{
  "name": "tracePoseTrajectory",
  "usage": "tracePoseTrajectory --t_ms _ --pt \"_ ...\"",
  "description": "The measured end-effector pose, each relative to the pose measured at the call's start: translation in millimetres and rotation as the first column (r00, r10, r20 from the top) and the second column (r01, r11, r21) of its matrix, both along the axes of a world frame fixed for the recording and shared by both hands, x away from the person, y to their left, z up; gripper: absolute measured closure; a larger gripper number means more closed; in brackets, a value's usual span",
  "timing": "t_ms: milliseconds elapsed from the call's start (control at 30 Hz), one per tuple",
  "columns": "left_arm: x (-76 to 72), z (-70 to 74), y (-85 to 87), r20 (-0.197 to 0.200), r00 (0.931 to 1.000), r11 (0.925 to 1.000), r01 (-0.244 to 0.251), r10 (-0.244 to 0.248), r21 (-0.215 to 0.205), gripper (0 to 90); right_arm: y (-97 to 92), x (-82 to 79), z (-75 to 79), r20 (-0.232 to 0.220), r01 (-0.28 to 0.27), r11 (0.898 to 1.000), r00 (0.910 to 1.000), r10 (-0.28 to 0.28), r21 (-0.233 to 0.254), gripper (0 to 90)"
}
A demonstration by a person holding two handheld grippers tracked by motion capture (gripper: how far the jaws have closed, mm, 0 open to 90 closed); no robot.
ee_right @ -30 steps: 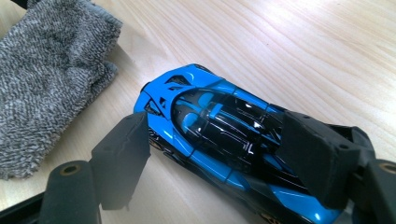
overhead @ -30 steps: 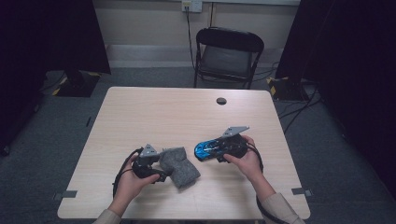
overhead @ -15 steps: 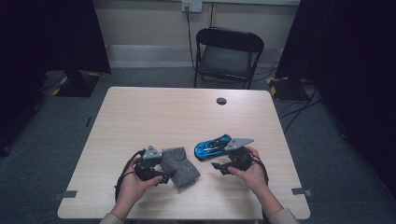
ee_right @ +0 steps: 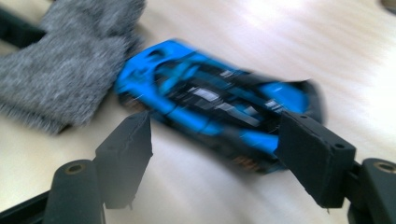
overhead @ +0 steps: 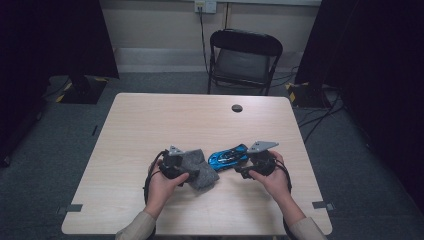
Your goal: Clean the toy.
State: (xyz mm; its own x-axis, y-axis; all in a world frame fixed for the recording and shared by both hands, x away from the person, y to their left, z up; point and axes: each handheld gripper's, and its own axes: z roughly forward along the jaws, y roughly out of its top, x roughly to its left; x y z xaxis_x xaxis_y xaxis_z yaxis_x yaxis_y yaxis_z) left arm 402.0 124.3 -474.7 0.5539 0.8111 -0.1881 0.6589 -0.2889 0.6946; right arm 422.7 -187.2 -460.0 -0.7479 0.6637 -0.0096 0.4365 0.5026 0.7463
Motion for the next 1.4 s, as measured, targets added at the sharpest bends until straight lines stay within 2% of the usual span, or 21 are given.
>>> tracePoseTrajectory --t_ms 100,167,233,300,467,533,600,633,667,767,833,867,900,933,1000,1033,1100,1200,1233,1333,1400 --pt "5.5 3.9 -1.3 0.018 0.9998 0.9999 -0.011 0.011 -0.006 16.3 -6.3 15.2 -1.8 -0.004 0.076 0.997 0.9971 -0.076 0.0 26.4" --pt "6.5 9.0 -0.1 0.034 0.9993 0.9998 -0.015 0.015 -0.014 17.7 -12.6 23.6 -2.6 -0.01 0.12 0.993 0.9928 -0.119 0.023 28.3" --pt "6.9 12.6 0.7 0.046 0.9988 0.9998 -0.017 0.017 -0.007 19.3 -18.1 29.7 -3.1 -0.023 0.135 0.99 0.9907 -0.134 0.032 32.9" --pt "7.7 14.3 1.3 0.049 0.9985 0.9997 -0.024 0.023 0.008 20.3 -20.5 32.3 -2.9 -0.011 0.145 0.989 0.9893 -0.145 0.018 35.7" --pt "16.2 7.5 -3.6 0.009 0.998 0.9978 -0.063 0.062 0.021 18.9 -24.3 35.6 -6.5 -0.02 0.174 0.985 0.9845 -0.174 -0.014 45.2" --pt "18.6 2.3 -9.0 0.006 0.9979 0.9976 -0.065 0.065 0.023 17.8 -26.3 36.2 -11.7 -0.05 0.188 0.982 0.9811 -0.187 0.023 51.6" --pt "19.2 0.7 -10.4 0.006 0.9982 0.9978 -0.06 0.06 0.028 16.7 -26.3 36.2 -12.8 -0.05 0.184 0.982 0.9819 -0.183 0.032 52.8" --pt "21.4 -2.9 -13.3 -0.004 0.998 0.9969 -0.064 0.064 0.046 15.9 -24.5 35.2 -13.9 -0.058 0.174 0.983 0.9835 -0.171 0.05 59.0" --pt "22.9 -5.3 -15.5 -0.01 0.9973 0.9966 -0.072 0.072 0.041 15.7 -23.7 35.0 -13.7 -0.056 0.174 0.984 0.9837 -0.171 0.046 59.0" --pt "26.1 -11.5 -16.9 -0.01 0.9992 0.9973 -0.039 0.039 0.062 14.9 -21.3 34.4 -12.4 -0.05 0.173 0.985 0.984 -0.171 0.029 59.1" --pt "26.9 -12.3 -17.9 0.007 1.0 0.997 -0.005 0.005 0.077 19.8 -20.8 34.2 -12.7 -0.056 0.177 0.984 0.983 -0.175 0.035 59.5" --pt "26.9 -12.3 -17.9 0.007 1.0 0.997 -0.005 0.005 0.077 23.6 -20.2 33.7 -12.9 -0.053 0.174 0.984 0.9837 -0.172 0.035 59.5" --pt "26.8 -12.0 -18.3 0.012 0.9997 0.9976 0.023 -0.023 0.065 23.6 -20.2 33.7 -12.9 -0.053 0.174 0.984 0.9837 -0.172 0.035 59.5" --pt "25.1 -12.1 -17.9 0.011 0.9976 0.9971 0.068 -0.068 0.034 43.8 -19.3 32.9 -13.3 -0.05 0.178 0.983 0.9831 -0.176 0.038 59.6" --pt "22.7 -12.7 -17.4 0.01 0.9958 0.9957 0.091 -0.091 0.014 50.9 -18.8 32.5 -13.1 -0.049 0.18 0.983 0.9828 -0.178 0.035 59.6" --pt "21.5 -13.0 -16.4 0.009 0.9945 0.9944 0.105 -0.105 0.01 58.7 -18.7 32.3 -13.1 -0.048 0.182 0.983 0.9825 -0.18 0.034 59.7" --pt "19.5 -13.4 -14.8 0.013 0.9923 0.9923 0.124 -0.124 0.001 63.5 -18.9 32.6 -13.0 -0.048 0.181 0.983 0.9826 -0.18 0.033 59.8" --pt "17.4 -11.7 -12.4 0.011 0.989 0.9891 0.147 -0.147 0.005 64.5 -19.2 32.5 -13.2 -0.047 0.181 0.983 0.9827 -0.179 0.036 59.8" --pt "14.9 -8.9 -11.8 0.011 0.9833 0.9832 0.181 -0.182 0.023 65.3 -19.4 32.4 -13.5 -0.045 0.178 0.983 0.9833 -0.176 0.038 59.8" --pt "10.5 -3.7 -8.9 0.006 0.9732 0.9715 0.229 -0.23 0.061 67.3 -20.0 32.8 -13.6 -0.052 0.185 0.982 0.9818 -0.182 0.043 59.9" --pt "7.6 -1.3 -4.0 0.008 0.9706 0.9688 0.239 -0.24 0.064 67.9 -19.7 32.6 -13.1 -0.05 0.184 0.982 0.982 -0.182 0.036 59.9"
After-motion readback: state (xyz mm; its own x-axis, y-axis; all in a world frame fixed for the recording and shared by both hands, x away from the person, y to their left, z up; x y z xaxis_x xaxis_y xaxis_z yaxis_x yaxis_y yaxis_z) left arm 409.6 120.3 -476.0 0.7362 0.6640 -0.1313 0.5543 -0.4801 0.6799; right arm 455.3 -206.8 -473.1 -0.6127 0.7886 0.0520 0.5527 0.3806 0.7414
